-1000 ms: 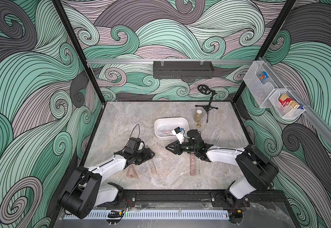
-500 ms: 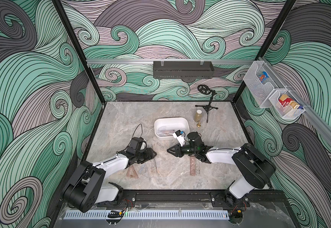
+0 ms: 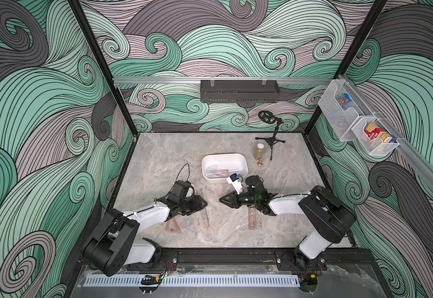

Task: Put the scattered rulers into the storage box
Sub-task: Pick up the ruler from the center of the board.

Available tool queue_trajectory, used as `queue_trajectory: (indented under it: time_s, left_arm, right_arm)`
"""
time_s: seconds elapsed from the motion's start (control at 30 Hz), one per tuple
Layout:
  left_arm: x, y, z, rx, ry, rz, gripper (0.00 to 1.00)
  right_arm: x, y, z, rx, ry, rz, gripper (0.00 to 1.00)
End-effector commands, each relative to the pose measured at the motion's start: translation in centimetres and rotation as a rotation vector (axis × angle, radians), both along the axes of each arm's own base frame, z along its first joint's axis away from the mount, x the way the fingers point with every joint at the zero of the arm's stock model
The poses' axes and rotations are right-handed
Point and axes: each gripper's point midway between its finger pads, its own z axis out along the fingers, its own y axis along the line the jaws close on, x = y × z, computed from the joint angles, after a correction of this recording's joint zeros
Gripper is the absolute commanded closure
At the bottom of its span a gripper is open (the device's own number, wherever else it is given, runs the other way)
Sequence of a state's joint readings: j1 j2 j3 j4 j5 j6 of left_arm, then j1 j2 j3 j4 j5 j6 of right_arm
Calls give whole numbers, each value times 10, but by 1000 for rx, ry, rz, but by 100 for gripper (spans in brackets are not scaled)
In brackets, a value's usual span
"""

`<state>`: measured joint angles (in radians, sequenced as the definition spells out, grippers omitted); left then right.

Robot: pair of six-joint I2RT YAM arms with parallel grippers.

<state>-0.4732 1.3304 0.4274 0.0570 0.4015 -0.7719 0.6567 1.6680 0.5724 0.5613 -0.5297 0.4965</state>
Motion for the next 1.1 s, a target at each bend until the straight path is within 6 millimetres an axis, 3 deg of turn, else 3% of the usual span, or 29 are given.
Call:
queue_trajectory:
  time_s: [0.0, 0.47, 0.73, 1.07]
  left_arm:
    - [-6, -5, -7, 6, 29, -20, 44]
    - [8, -2, -6, 71, -16, -21, 45]
    - [2, -10, -19, 66, 14, -57, 46]
    - [-11, -27, -16, 10, 28, -89, 48]
  right_arm:
    - [-2, -1, 0, 17, -3, 5, 67]
    - [-21, -2, -20, 4, 38, 23, 67]
    - [-22, -5, -23, -2, 39, 15, 67]
    - [-19, -6, -21, -1, 33, -1, 69]
